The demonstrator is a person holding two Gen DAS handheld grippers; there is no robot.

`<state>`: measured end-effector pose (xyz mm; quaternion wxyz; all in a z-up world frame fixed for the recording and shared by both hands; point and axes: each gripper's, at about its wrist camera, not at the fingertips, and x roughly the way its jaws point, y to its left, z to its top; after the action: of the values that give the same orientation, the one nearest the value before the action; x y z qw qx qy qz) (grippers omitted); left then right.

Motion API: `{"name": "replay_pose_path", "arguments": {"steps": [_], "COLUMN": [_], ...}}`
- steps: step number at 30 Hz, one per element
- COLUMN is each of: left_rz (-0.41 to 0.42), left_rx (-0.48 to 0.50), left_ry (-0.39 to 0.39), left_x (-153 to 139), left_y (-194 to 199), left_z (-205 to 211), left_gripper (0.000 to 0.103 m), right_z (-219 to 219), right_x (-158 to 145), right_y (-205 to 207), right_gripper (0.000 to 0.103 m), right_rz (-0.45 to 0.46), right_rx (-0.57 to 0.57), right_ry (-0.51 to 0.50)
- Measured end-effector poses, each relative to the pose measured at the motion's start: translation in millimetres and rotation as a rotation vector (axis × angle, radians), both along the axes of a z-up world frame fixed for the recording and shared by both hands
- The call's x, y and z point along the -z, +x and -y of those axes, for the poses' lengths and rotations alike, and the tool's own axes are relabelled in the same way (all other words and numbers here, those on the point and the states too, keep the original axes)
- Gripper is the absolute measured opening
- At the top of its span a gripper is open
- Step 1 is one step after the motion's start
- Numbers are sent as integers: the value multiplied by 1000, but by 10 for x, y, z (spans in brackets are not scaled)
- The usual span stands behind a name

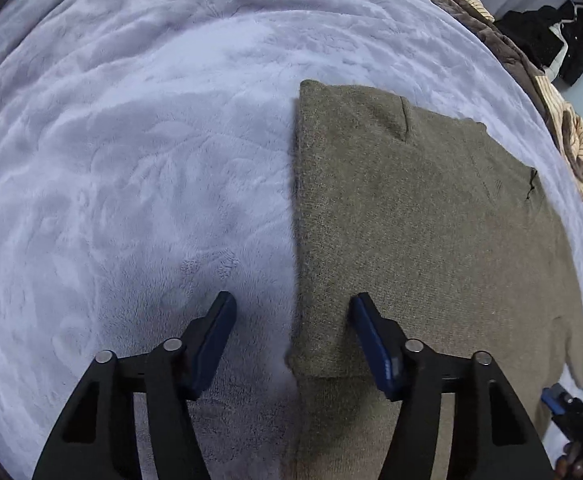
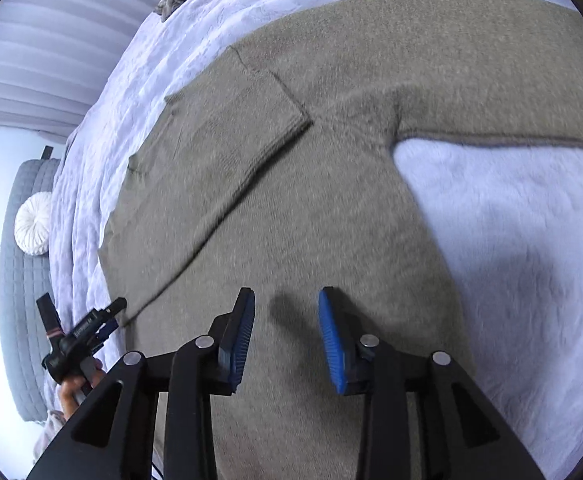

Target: Fold small clothes

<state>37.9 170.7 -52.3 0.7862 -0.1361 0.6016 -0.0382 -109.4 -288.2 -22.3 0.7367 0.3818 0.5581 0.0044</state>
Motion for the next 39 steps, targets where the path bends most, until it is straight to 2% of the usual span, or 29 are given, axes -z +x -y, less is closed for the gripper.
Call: {"name": "replay_pose_path", "arguments": {"steps": [1, 2, 6, 8, 11, 13, 18, 21, 24, 25, 26, 27, 28, 31, 32, 33, 35, 37, 39], "left_rz": [-12, -26, 43, 33, 42, 53, 87, 86, 93, 94, 93, 102, 129, 129, 124, 110, 72, 38, -6], "left_rx": [11, 37, 136, 129, 83, 97, 156, 163, 177, 182, 189, 184, 180, 217, 223, 242, 284, 310, 341], "left_ry": [-51, -118, 9, 6, -75, -45, 114, 150, 150, 149, 148, 159, 171, 164, 155, 137, 116, 138, 113], "left_x": [7, 5, -132, -19, 11, -44, -274, -390, -475, -494, -508, -534, -571, -586, -577, -554, -485, -398, -304], "left_y": [10, 24, -47, -66, -89, -112, -230, -264, -329, -365, -369, -399, -414, -468, -476, -474, -461, -480, -483], "left_z": [-5, 26, 210, 121, -31, -1, 155, 321, 534, 598, 701, 794, 895, 1175, 1277, 1375, 1574, 1748, 1911], "left_gripper": [23, 8, 8, 9, 9, 9, 9, 9, 9, 32, 83, 98, 102, 102, 102, 102, 102, 102, 102], "right_z": [-18, -34, -159, -217, -284, -282, -143, -43, 70, 98, 135, 181, 213, 335, 392, 438, 552, 734, 935], "right_x": [12, 34, -16, -62, -69, -61, -63, -89, -89, -86, -84, -83, -84, -94, -94, -97, -91, -87, -96], "right_y": [-11, -2, 28, 38, 56, 34, -103, -174, -232, -247, -266, -287, -298, -346, -368, -390, -440, -511, -597], "right_gripper": [36, 36, 36, 36, 36, 36, 36, 36, 36, 37, 38, 39, 40, 41, 44, 48, 48, 48, 48], "right_rz": [-1, 1, 10, 20, 11, 9, 2, 11, 15, 16, 18, 21, 24, 33, 36, 37, 44, 53, 67], "right_rx": [0, 1, -15, -36, -51, -42, 9, 38, 67, 78, 91, 104, 112, 137, 149, 163, 196, 242, 295], "right_ry": [11, 20, 28, 4, -14, -12, 4, 6, 9, 11, 15, 21, 25, 31, 32, 32, 40, 47, 32]}}
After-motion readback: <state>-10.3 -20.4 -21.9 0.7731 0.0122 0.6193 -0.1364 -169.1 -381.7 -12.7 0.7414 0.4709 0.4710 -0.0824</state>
